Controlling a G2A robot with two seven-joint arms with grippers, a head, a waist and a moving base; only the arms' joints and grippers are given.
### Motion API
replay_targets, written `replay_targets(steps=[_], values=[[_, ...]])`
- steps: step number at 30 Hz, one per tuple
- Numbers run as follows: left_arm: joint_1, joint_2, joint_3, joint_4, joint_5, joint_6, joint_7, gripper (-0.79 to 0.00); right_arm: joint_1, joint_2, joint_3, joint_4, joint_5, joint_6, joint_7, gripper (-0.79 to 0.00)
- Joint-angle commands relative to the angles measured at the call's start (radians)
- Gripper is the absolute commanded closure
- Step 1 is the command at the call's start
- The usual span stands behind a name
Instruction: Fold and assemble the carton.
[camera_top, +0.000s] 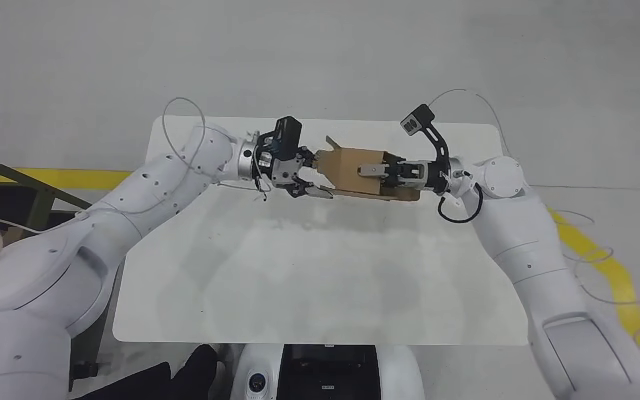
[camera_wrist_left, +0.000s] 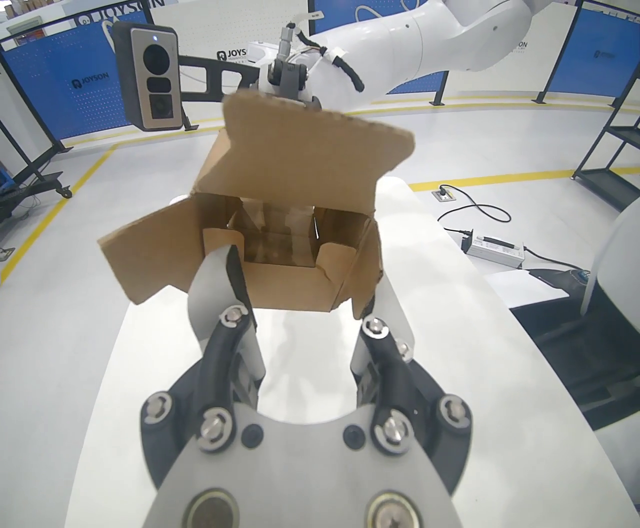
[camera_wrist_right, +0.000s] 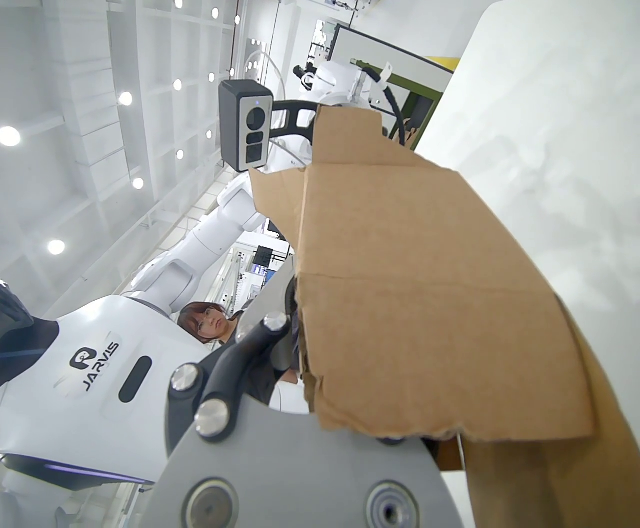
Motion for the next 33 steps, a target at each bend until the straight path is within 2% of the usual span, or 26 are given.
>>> replay_targets(steps=[1,8,10,16,22,28,33], values=[[0.0,-0.001,0.0,0.003,-0.005,0.0,0.0,-0.511,0.0,0.0,-0.001,-0.002,0.001,0.001,0.001,0.0],[0.0,-0.001,-0.003,0.011,-0.025,0.0,0.0,-0.554,-0.001,0.002,-0.006,-0.007,-0.001,0.001,0.001,0.0],[0.0,-0.002,-0.005,0.015,-0.033,0.0,0.0,-0.536,-0.002,0.003,-0.007,-0.009,-0.001,-0.001,-0.001,0.0],[0.0,-0.005,-0.009,0.024,-0.045,0.0,0.0,-0.379,-0.002,0.004,-0.012,-0.012,0.0,0.0,0.0,0.0],[0.0,-0.01,-0.014,0.04,-0.05,0.0,0.0,-0.326,0.0,0.004,-0.018,-0.011,0.002,0.0,0.0,0.0],[0.004,-0.018,-0.025,0.054,-0.042,0.0,0.0,-0.323,0.002,0.005,-0.022,-0.009,0.004,-0.002,-0.002,0.0],[0.011,-0.023,-0.041,0.044,0.003,0.003,0.003,-0.351,0.003,0.005,-0.025,-0.009,0.007,-0.003,-0.003,0.0]])
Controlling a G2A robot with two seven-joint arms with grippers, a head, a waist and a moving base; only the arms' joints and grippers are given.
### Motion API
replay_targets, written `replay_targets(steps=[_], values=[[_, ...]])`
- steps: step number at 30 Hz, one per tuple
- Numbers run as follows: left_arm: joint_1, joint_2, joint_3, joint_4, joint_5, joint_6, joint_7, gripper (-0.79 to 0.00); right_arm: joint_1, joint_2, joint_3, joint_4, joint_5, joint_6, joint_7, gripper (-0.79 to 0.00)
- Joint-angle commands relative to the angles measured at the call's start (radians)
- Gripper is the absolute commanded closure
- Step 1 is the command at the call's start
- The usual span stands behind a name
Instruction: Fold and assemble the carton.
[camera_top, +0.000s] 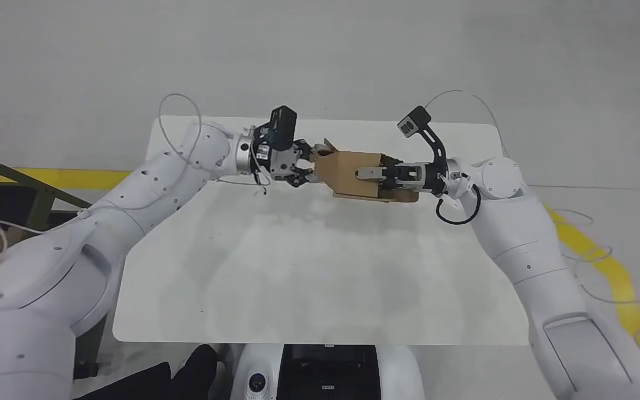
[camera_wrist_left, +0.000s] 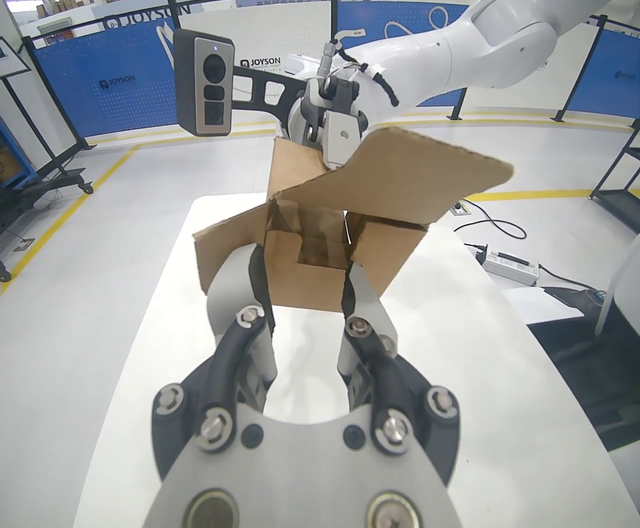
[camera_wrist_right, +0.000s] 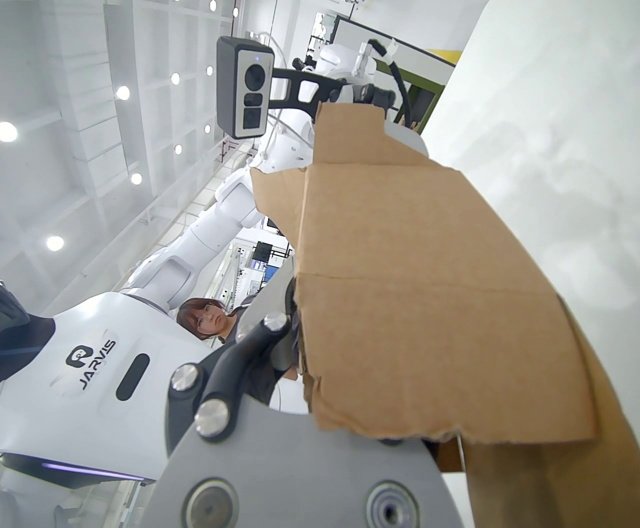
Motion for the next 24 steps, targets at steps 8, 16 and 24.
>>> replay_targets(steps=[8,16,24], values=[[0.018,-0.003,-0.033,-0.025,0.07,0.012,0.012,-0.348,0.002,0.001,-0.004,0.003,0.004,-0.002,-0.002,0.0],[0.036,-0.003,-0.064,-0.045,0.118,0.016,0.016,-0.339,0.005,0.001,-0.008,0.006,0.009,-0.002,-0.002,0.0],[0.053,0.005,-0.1,-0.081,0.148,0.009,0.01,-0.348,0.006,0.001,-0.01,0.008,0.011,-0.005,-0.005,0.0]])
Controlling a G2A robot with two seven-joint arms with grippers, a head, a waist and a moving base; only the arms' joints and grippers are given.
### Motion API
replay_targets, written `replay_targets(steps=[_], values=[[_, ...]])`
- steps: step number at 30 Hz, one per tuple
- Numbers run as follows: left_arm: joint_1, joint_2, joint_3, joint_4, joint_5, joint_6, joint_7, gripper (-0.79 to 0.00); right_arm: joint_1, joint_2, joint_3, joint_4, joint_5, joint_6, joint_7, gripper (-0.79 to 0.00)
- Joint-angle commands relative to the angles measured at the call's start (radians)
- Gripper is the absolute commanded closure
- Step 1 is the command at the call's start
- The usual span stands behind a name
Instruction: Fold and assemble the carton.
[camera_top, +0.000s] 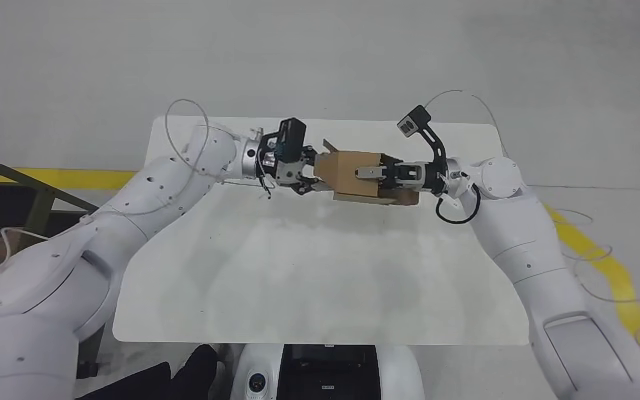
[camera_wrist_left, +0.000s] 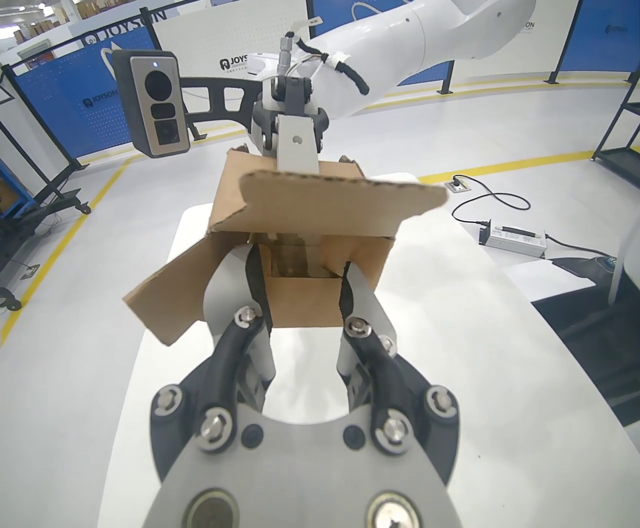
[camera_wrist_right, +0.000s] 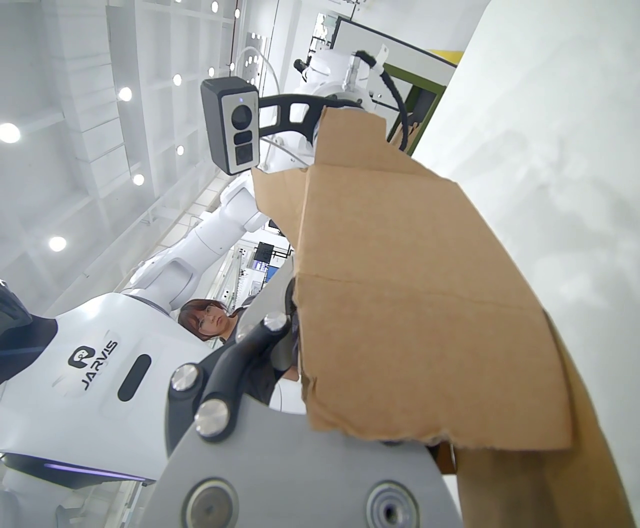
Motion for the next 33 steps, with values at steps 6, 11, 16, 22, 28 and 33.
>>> replay_targets(steps=[6,11,16,22,28,33], values=[[0.02,0.012,-0.04,0.004,-0.023,-0.008,-0.008,-0.357,-0.002,0.003,0.005,0.001,0.003,-0.002,-0.002,0.0],[0.041,0.024,-0.078,0.034,-0.041,0.001,0.001,-0.36,-0.005,0.005,0.009,0.002,0.005,-0.003,-0.003,0.0],[0.059,0.036,-0.117,0.063,-0.057,0.006,0.006,-0.363,-0.006,0.007,0.009,0.004,0.007,-0.002,-0.002,0.0],[0.069,0.032,-0.164,0.104,-0.122,0.018,-0.016,-0.36,-0.005,0.006,0.001,0.0,-0.001,-0.001,-0.001,0.0],[0.065,0.006,-0.2,0.146,-0.245,0.091,-0.163,-0.419,-0.001,0.004,-0.014,-0.008,-0.012,0.004,0.004,0.0],[0.059,-0.026,-0.207,0.146,-0.394,0.074,-0.331,-0.483,0.002,0.002,-0.031,-0.022,-0.024,0.006,0.006,0.0]])
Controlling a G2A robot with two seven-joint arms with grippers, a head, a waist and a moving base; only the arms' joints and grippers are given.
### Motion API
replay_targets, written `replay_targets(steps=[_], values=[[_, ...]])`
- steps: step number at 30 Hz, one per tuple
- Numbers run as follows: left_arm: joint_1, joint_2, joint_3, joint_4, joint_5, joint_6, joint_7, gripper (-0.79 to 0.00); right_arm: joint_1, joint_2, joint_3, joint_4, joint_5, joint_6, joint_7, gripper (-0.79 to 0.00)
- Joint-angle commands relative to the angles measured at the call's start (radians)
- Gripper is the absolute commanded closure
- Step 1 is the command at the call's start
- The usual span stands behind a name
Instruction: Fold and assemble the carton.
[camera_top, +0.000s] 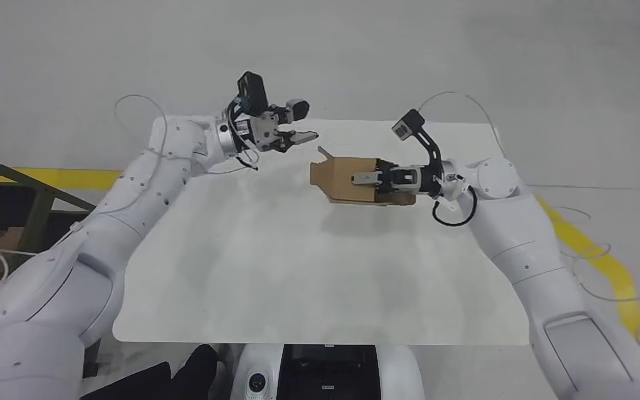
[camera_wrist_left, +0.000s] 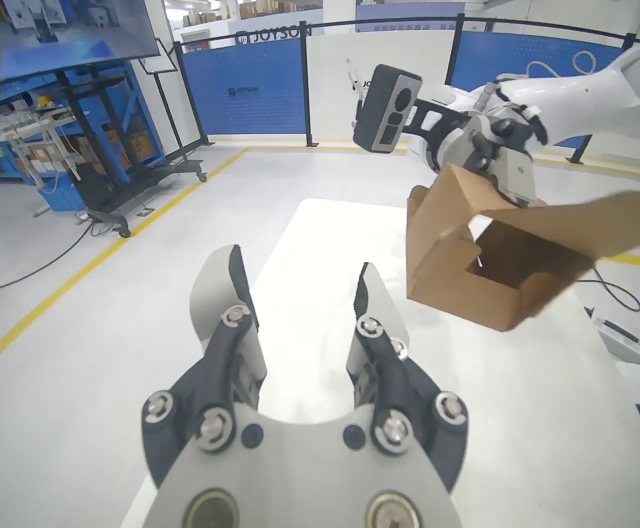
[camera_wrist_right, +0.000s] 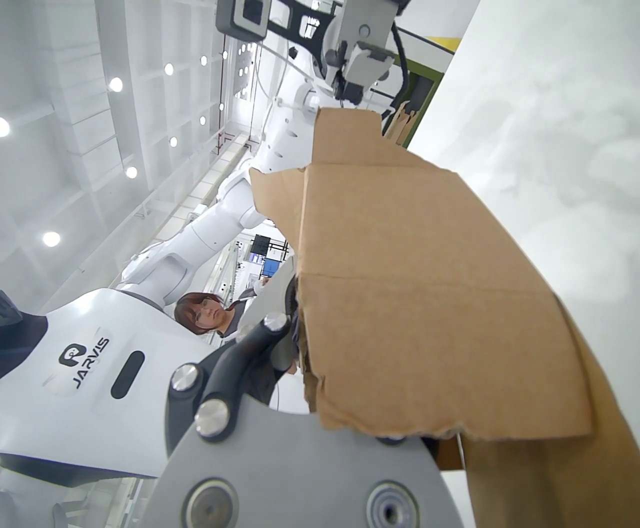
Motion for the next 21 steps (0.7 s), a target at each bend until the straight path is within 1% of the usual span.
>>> replay_targets(steps=[1,2,3,5,12,17,21], values=[[-0.005,-0.011,-0.004,0.011,-0.063,-0.021,-0.057,-0.548,0.001,-0.001,-0.005,-0.004,-0.002,0.0,0.0,0.0],[-0.008,-0.017,-0.006,0.019,-0.092,-0.03,-0.083,-0.585,0.001,-0.001,-0.008,-0.005,-0.003,0.0,0.0,0.0],[-0.011,-0.022,-0.008,0.027,-0.119,-0.038,-0.108,-0.68,0.002,-0.001,-0.01,-0.006,-0.004,0.0,0.0,0.0],[-0.018,-0.032,-0.011,0.038,-0.161,-0.054,-0.151,-0.785,0.003,-0.001,-0.014,-0.006,-0.003,0.001,0.001,0.0],[-0.03,-0.057,-0.02,0.062,-0.215,-0.085,-0.255,-0.785,0.007,-0.001,-0.022,-0.003,-0.001,-0.001,-0.001,0.0],[-0.031,-0.071,-0.026,0.078,-0.251,-0.097,-0.305,-0.785,0.009,0.0,-0.026,-0.007,-0.001,-0.004,-0.004,0.0],[-0.028,-0.077,-0.027,0.083,-0.295,-0.097,-0.337,-0.785,0.009,0.001,-0.027,-0.008,0.001,-0.005,-0.005,0.0]])
